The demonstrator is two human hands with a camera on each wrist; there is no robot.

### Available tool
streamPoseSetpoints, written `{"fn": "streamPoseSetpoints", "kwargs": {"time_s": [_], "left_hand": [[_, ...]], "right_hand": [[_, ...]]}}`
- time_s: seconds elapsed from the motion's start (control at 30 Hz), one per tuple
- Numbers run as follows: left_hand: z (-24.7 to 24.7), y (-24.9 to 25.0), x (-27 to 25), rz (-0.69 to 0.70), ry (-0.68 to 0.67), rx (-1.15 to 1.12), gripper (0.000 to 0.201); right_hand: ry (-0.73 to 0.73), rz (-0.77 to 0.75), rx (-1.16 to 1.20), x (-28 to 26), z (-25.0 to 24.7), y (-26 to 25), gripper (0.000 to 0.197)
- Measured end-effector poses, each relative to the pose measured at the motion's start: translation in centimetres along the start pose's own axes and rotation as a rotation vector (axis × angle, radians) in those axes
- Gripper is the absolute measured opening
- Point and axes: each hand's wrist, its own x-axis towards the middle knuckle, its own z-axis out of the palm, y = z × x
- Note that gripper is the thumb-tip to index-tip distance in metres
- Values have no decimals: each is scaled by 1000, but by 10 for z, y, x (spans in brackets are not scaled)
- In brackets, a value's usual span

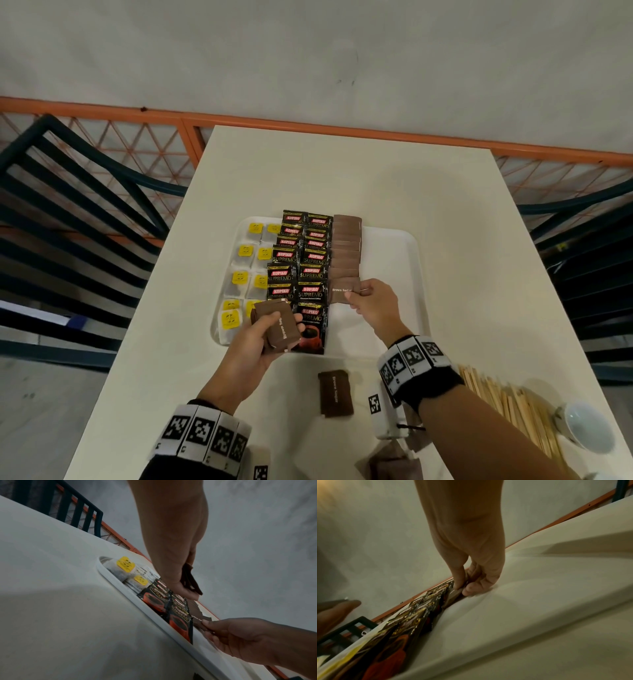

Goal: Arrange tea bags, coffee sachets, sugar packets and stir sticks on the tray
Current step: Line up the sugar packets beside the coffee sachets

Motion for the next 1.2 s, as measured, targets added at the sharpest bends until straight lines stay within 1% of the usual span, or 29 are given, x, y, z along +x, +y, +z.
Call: {"fn": "streamPoseSetpoints", "kwargs": {"time_s": [0.17,0.33,0.4,0.47,0.5,0.6,0.63,0.67,0.73,0.8,0.87,0.93,0.97,1.03,1.1,1.2], "left_hand": [[1,-2,-1,27,8,71,25],[2,-4,2,66,27,92,23],[4,-4,1,89,14,79,21],[7,-3,1,111,-3,68,21],[8,-3,0,120,-7,71,22],[9,-3,0,146,9,78,22],[9,-4,1,154,20,75,23],[9,-4,1,162,26,75,22],[9,-4,0,180,7,98,20],[10,-5,-2,187,-13,133,17],[9,-6,-4,177,-20,158,17],[9,-7,-4,162,-31,190,20],[8,-8,-3,158,-29,210,23],[7,-9,-3,154,-4,242,30],[6,-8,-3,164,15,290,33],[5,-8,-3,178,26,391,34]], "right_hand": [[98,-40,-6,-2,3,2,22],[139,-89,-117,-5,4,1,37],[127,-116,-139,-13,4,-6,34],[45,-155,-138,-27,4,-16,23],[-23,-169,-146,-35,4,-20,22],[-286,-169,-82,-60,6,-31,30],[-381,-160,-30,-68,6,-32,29],[-456,-165,13,-75,7,-32,24],[-517,-189,85,-82,9,-30,13],[-511,-158,183,-85,10,-29,13],[-503,-75,328,-86,11,-29,21],[-508,-8,465,-86,9,-29,27],[-510,9,483,-86,8,-29,28],[-500,-15,374,-84,6,-28,24],[-463,-121,203,-83,3,-25,19],[-399,-285,54,-81,-3,-20,10]]}}
